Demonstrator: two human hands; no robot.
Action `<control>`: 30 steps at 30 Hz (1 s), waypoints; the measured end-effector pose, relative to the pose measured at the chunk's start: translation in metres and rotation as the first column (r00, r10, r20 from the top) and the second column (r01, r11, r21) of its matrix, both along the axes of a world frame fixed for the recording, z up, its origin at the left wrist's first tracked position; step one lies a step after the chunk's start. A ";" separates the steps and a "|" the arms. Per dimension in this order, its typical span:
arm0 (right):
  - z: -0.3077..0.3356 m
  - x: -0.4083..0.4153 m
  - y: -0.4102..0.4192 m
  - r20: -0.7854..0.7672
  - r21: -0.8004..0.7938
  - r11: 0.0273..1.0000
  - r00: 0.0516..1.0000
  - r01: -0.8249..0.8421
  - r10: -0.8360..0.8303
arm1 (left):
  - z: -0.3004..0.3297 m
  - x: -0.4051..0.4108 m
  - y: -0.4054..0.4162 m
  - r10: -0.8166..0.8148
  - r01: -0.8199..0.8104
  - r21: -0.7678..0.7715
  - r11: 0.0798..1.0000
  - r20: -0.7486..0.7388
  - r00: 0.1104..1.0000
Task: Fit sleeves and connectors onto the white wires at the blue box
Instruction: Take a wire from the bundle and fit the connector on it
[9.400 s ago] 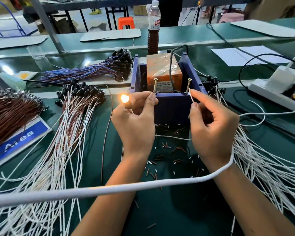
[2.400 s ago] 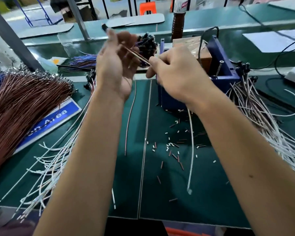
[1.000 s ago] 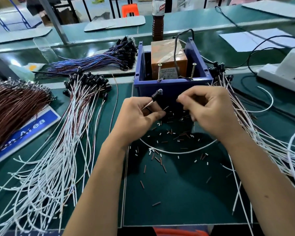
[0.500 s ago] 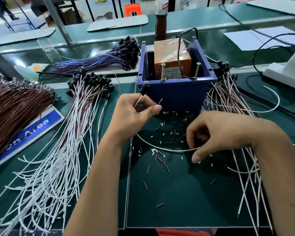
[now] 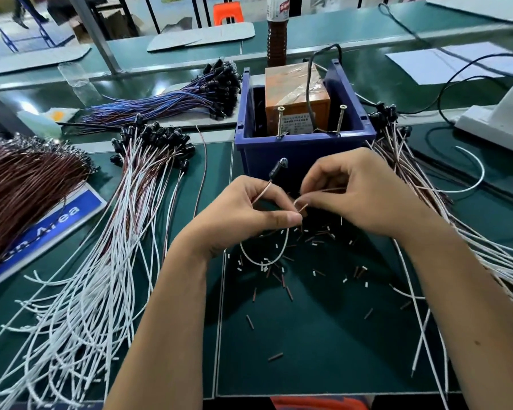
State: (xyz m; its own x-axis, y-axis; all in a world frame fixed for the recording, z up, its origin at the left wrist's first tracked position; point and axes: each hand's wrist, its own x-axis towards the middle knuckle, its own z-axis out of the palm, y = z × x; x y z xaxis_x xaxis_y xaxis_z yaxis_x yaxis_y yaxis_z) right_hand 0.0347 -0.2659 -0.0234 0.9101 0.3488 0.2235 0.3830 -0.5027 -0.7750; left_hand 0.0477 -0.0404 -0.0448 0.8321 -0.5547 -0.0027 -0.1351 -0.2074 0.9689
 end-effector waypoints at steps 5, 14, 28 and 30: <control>-0.003 0.000 -0.019 0.026 0.013 0.988 0.987 0.156 -0.156 | -0.002 0.003 0.007 0.063 -0.066 -0.103 0.992 -0.035 0.997; 0.002 -0.004 -0.025 -0.015 0.000 0.998 0.998 0.063 -0.063 | 0.005 0.000 0.003 0.000 -0.009 -0.114 0.993 -0.077 0.997; -0.011 -0.002 -0.005 -0.157 0.225 0.971 0.987 0.081 -0.046 | 0.002 -0.002 -0.009 -0.020 0.013 -0.122 0.992 -0.060 0.998; -0.014 -0.001 0.000 -0.156 0.223 0.973 0.988 0.057 -0.022 | 0.000 -0.002 -0.011 -0.024 0.016 -0.134 0.991 -0.059 0.998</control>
